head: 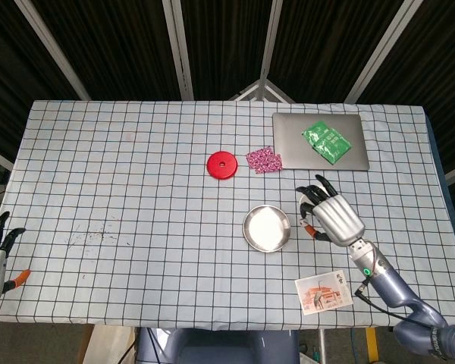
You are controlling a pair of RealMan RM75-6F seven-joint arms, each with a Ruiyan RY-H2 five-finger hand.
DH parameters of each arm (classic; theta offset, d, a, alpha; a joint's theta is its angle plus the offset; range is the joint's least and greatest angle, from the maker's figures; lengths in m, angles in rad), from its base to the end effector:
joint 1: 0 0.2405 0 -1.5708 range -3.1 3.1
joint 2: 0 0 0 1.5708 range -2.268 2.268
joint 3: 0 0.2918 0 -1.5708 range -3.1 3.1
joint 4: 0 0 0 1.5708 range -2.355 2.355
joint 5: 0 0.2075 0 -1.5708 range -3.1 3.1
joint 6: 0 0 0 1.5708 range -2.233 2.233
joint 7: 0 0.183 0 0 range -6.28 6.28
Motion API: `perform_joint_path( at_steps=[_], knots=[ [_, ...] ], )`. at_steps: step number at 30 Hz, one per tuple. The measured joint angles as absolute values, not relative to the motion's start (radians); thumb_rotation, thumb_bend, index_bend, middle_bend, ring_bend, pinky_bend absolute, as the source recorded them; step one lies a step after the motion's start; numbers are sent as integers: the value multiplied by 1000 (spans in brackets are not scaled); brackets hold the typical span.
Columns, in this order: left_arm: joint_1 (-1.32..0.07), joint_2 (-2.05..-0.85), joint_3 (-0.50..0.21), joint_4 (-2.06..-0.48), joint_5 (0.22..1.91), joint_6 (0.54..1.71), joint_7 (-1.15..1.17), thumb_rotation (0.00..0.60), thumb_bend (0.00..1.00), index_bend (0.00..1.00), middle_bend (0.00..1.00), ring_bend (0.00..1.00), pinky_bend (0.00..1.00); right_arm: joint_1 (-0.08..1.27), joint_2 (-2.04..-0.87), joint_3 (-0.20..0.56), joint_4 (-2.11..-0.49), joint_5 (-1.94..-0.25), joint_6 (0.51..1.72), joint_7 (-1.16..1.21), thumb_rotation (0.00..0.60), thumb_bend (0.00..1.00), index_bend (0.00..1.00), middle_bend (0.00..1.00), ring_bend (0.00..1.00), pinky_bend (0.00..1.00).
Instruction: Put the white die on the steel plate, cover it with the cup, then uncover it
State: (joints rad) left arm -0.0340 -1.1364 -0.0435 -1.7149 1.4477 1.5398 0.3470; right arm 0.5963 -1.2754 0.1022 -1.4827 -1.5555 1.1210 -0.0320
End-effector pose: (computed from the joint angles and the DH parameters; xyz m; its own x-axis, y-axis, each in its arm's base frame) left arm -0.3371 0.2022 0.1728 0.5905 0.0080 0.8070 0.8036 0.0864 -0.5889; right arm -0.2090 -0.3752 0.0777 0.4994 -0.0737 0.8632 -0.7657 -0.5037 0.4000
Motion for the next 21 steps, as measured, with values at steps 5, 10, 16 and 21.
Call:
perform_joint_path(
  at_steps=[5, 10, 16, 21],
  knots=[
    [-35, -1128, -50, -1708, 1442, 1538, 321, 600, 229, 227, 0, 0, 128, 671, -1318, 155, -1512, -1444, 999, -123, 600, 426, 663, 216, 207, 57],
    [-38, -1122, -55, -1702, 1435, 1532, 307, 600, 229, 227, 0, 0, 128, 733, -1417, 188, -1482, -1342, 911, -191, 600, 426, 663, 216, 207, 58],
    [-41, -1120, -59, -1697, 1432, 1530, 297, 600, 229, 228, 0, 0, 128, 769, -1517, 194, -1384, -1286, 857, -215, 600, 425, 663, 216, 207, 57],
    [-43, -1122, -61, -1696, 1422, 1526, 305, 600, 228, 229, 0, 0, 128, 775, -1570, 180, -1306, -1268, 837, -199, 600, 426, 665, 216, 207, 58]
  ],
)
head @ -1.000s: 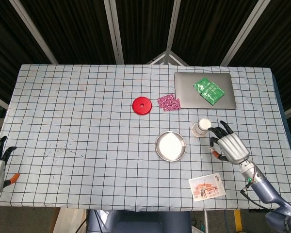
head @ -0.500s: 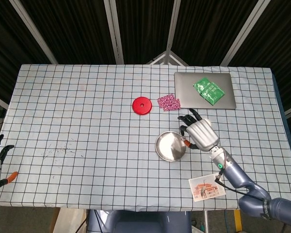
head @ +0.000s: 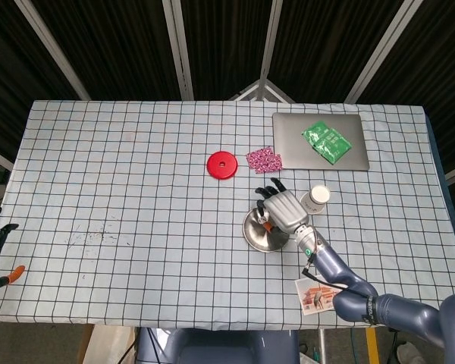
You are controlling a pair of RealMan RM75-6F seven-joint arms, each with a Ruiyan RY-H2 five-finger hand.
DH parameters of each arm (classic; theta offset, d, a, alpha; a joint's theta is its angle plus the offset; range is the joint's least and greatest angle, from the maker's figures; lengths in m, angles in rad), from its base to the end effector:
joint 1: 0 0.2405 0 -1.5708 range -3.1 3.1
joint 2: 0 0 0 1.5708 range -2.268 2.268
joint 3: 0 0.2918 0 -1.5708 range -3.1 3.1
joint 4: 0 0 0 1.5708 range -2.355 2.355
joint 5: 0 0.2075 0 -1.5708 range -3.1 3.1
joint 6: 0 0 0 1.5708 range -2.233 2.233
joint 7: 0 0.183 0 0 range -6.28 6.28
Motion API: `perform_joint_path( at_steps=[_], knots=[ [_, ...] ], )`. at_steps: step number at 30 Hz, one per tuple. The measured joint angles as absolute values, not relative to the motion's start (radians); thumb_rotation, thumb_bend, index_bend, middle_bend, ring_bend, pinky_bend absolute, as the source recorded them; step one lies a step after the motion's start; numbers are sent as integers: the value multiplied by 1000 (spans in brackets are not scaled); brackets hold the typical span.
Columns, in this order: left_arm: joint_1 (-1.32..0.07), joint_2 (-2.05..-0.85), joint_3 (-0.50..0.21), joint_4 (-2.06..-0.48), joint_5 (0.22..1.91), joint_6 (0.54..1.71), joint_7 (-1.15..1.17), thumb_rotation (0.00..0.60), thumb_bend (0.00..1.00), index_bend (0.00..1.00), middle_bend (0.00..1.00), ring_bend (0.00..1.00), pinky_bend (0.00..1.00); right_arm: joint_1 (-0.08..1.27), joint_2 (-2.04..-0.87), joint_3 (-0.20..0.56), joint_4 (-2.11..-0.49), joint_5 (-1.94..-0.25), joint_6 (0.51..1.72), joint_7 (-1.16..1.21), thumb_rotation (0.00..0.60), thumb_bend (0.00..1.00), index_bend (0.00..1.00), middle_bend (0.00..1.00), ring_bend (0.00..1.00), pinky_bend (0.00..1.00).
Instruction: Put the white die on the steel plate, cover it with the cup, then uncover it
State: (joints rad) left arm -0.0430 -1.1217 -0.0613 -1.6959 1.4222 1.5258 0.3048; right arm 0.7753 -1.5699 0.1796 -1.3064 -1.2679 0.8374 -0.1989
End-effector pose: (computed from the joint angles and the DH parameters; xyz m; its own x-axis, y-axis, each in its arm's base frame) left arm -0.3436 0.2087 0.1816 0.5808 0.0016 0.8140 0.8095 0.1039 -0.5778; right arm -0.1703 -0.4226 -0.0389 0.5153 -0.2627 0.8157 -0.8086 -0.4644 0.3613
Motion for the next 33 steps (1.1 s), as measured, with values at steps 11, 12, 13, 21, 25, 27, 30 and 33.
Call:
perform_joint_path(
  at_steps=[11, 12, 13, 21, 25, 27, 30, 33],
  knots=[
    [-45, -1131, -60, -1698, 1417, 1524, 333, 600, 229, 229, 0, 0, 128, 763, -1604, 134, -1208, -1299, 814, -96, 600, 429, 664, 216, 207, 58],
    [-47, -1132, -60, -1698, 1416, 1520, 337, 600, 229, 229, 0, 0, 128, 763, -1604, 130, -1206, -1306, 813, -84, 600, 429, 661, 216, 207, 58],
    [-49, -1133, -59, -1698, 1417, 1518, 341, 600, 229, 229, 0, 0, 128, 763, -1603, 127, -1205, -1311, 811, -76, 600, 429, 647, 216, 207, 58],
    [-50, -1136, -59, -1699, 1413, 1518, 347, 600, 228, 229, 0, 0, 128, 771, -1582, 105, -1217, -1342, 779, -35, 600, 397, 389, 210, 181, 43],
    [-50, -1136, -59, -1698, 1414, 1518, 346, 600, 228, 229, 0, 0, 128, 773, -1578, 108, -1219, -1335, 775, -36, 600, 271, 241, 167, 149, 22],
    [-50, -1136, -59, -1698, 1413, 1518, 347, 600, 228, 229, 0, 0, 128, 774, -1576, 110, -1219, -1330, 774, -48, 600, 248, 203, 150, 143, 21],
    [-50, -1136, -59, -1697, 1412, 1518, 347, 600, 228, 229, 0, 0, 128, 774, -1575, 116, -1225, -1318, 782, -70, 600, 239, 174, 135, 136, 21],
    [-50, -1136, -59, -1698, 1411, 1518, 350, 600, 229, 229, 0, 0, 128, 772, -1569, 121, -1241, -1309, 788, -79, 600, 240, 168, 129, 131, 21]
  ],
)
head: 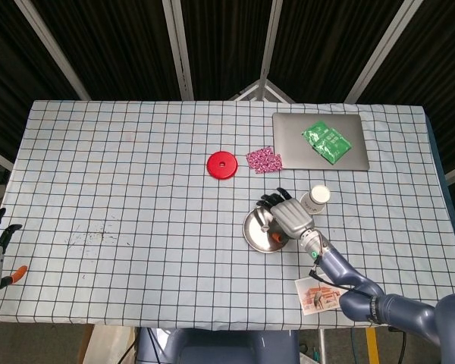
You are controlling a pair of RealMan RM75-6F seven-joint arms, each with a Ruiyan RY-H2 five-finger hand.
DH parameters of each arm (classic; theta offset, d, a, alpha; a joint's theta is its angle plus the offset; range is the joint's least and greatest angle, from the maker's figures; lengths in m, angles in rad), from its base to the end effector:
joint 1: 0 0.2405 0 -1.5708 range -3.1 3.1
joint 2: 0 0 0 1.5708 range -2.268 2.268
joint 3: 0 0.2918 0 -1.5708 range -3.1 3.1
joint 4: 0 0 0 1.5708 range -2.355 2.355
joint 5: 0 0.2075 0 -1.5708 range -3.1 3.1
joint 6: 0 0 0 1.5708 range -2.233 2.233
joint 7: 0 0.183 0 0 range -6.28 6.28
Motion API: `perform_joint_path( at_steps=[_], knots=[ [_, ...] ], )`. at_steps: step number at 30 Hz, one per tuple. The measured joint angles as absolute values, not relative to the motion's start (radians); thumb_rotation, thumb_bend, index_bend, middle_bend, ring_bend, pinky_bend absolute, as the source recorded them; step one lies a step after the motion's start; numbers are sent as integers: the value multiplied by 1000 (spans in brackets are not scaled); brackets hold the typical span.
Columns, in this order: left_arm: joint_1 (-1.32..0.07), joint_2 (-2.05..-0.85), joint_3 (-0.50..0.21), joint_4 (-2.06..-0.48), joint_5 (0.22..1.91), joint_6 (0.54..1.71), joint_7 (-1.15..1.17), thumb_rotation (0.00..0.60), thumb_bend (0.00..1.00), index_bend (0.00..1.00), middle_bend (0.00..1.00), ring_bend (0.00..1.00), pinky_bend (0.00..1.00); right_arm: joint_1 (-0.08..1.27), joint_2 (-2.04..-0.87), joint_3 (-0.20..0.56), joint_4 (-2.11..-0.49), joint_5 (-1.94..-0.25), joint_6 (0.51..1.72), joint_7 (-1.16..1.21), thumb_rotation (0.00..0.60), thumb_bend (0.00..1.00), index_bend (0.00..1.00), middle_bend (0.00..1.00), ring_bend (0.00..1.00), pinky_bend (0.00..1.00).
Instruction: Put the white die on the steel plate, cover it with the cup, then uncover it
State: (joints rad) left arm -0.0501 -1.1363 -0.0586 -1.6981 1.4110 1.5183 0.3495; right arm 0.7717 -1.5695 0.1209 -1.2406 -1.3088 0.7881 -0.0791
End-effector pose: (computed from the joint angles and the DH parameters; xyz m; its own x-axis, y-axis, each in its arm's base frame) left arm -0.3433 0.2104 0.1751 0.6019 0.0159 0.7984 0.7931 0.1049 -0.6000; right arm -0.1978 -0.4178 -0.0491 0.5184 -0.3462 0.7820 -0.8219 -0.4543 0.3437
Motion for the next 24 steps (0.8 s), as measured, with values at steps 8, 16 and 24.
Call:
perform_joint_path(
  at_steps=[8, 16, 24],
  knots=[
    [-47, -1134, -57, -1700, 1413, 1523, 347, 600, 228, 229, 0, 0, 128, 765, -1513, 145, -1308, -1305, 830, -88, 600, 239, 168, 128, 130, 21],
    [-52, -1135, -55, -1701, 1415, 1515, 346, 600, 229, 230, 0, 0, 128, 726, -1409, 189, -1355, -1314, 933, -28, 600, 239, 198, 128, 143, 21],
    [-52, -1137, -53, -1703, 1415, 1517, 353, 600, 229, 230, 0, 0, 128, 683, -1334, 163, -1348, -1289, 922, -35, 600, 239, 212, 194, 230, 21]
  ],
)
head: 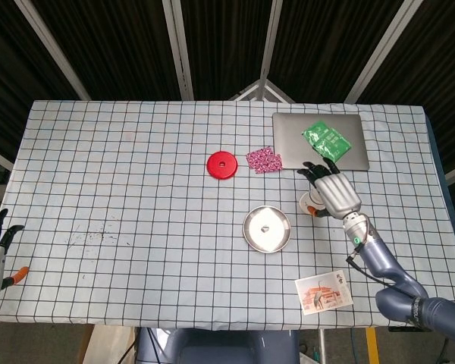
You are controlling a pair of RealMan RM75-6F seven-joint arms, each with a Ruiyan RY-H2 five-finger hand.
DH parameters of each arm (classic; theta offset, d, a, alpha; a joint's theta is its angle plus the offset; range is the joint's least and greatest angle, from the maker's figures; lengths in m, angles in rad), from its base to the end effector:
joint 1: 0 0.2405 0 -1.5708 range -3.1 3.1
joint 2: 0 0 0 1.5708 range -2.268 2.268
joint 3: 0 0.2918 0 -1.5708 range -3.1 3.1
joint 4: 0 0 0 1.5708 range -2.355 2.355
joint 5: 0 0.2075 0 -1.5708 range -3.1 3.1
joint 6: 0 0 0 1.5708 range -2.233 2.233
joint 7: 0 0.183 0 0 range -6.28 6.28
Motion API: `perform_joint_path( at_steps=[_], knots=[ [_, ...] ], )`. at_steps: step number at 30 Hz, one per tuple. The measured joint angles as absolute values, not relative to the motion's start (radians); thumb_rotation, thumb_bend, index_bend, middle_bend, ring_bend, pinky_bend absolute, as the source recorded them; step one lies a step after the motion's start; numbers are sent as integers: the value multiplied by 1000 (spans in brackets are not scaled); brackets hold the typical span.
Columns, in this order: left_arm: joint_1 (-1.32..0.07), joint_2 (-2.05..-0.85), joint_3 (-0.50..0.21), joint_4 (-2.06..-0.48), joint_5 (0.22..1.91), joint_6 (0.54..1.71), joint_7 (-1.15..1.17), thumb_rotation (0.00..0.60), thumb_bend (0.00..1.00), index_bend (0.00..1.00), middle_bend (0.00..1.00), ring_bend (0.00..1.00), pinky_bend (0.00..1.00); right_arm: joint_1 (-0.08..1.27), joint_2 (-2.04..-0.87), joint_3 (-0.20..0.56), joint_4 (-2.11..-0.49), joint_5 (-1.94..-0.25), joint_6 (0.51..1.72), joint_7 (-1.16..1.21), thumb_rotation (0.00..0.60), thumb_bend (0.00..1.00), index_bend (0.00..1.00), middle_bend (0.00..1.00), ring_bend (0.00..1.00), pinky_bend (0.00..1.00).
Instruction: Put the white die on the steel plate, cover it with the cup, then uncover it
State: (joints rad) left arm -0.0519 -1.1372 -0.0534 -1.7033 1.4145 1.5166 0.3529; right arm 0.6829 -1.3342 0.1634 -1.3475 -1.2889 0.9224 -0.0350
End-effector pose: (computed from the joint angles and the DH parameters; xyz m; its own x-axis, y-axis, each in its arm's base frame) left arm -0.3418 0.2100 0.1729 0.6000 0.0208 0.7997 0.7948 0.0980 -0.5989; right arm -0.2347 -0.4323 0.0680 0.4806 -0.1896 0.8562 -0.8552 -0.3173 0.4098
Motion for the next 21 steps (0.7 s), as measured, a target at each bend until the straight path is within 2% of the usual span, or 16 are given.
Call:
perform_joint_path(
  at_steps=[8, 14, 21],
  knots=[
    [-53, -1144, -52, -1705, 1413, 1516, 369, 600, 229, 230, 0, 0, 128, 671, -1346, 133, -1302, -1297, 896, -19, 600, 239, 248, 244, 250, 21],
    [-55, -1146, -55, -1704, 1406, 1514, 374, 600, 229, 230, 0, 0, 128, 678, -1368, 137, -1267, -1301, 893, -8, 600, 239, 297, 295, 258, 21],
    [-55, -1147, -57, -1703, 1399, 1516, 377, 600, 228, 230, 0, 0, 128, 688, -1404, 142, -1202, -1303, 883, 14, 600, 239, 336, 309, 258, 21]
  ],
)
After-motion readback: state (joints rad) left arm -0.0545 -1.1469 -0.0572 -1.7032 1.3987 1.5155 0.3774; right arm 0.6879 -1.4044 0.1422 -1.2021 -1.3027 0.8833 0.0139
